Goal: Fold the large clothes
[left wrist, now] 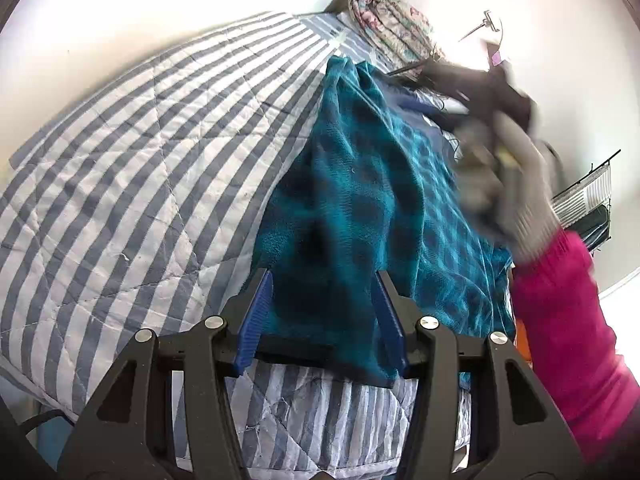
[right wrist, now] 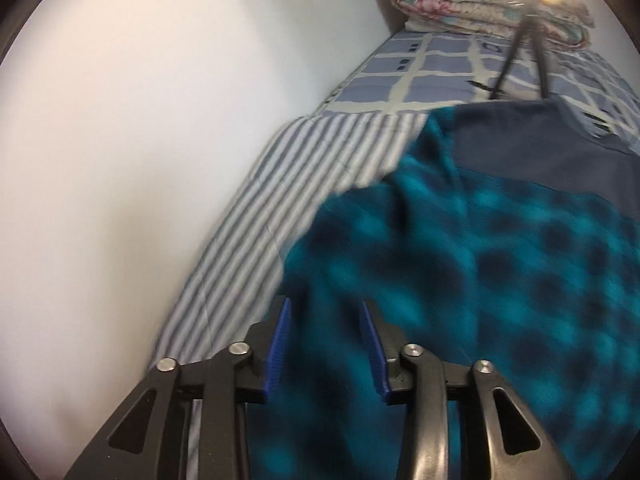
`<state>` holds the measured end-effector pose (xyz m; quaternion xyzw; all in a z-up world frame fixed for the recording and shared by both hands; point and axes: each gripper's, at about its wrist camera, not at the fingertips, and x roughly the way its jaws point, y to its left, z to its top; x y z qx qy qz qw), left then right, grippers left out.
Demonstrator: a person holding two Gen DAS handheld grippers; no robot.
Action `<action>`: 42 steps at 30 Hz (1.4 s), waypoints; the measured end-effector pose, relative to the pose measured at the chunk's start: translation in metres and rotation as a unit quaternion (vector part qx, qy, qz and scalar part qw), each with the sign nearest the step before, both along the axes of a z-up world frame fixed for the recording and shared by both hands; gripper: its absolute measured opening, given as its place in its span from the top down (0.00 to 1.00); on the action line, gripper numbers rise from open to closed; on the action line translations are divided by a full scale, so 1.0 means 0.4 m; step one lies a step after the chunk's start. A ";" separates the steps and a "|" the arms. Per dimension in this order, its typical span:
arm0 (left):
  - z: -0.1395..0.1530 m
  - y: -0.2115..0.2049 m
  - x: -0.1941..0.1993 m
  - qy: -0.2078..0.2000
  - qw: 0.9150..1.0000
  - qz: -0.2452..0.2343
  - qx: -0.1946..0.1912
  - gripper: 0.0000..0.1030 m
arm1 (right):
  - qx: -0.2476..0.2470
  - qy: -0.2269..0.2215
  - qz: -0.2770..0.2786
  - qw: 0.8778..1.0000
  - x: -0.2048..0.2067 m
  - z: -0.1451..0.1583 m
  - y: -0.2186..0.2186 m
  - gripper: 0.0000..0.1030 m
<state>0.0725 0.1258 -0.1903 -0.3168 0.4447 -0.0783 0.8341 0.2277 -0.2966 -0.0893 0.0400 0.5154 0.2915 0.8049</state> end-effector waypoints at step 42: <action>-0.085 0.039 0.020 0.051 0.998 0.029 0.012 0.45 | 0.013 -0.056 0.071 0.996 -0.544 0.013 -0.237 0.63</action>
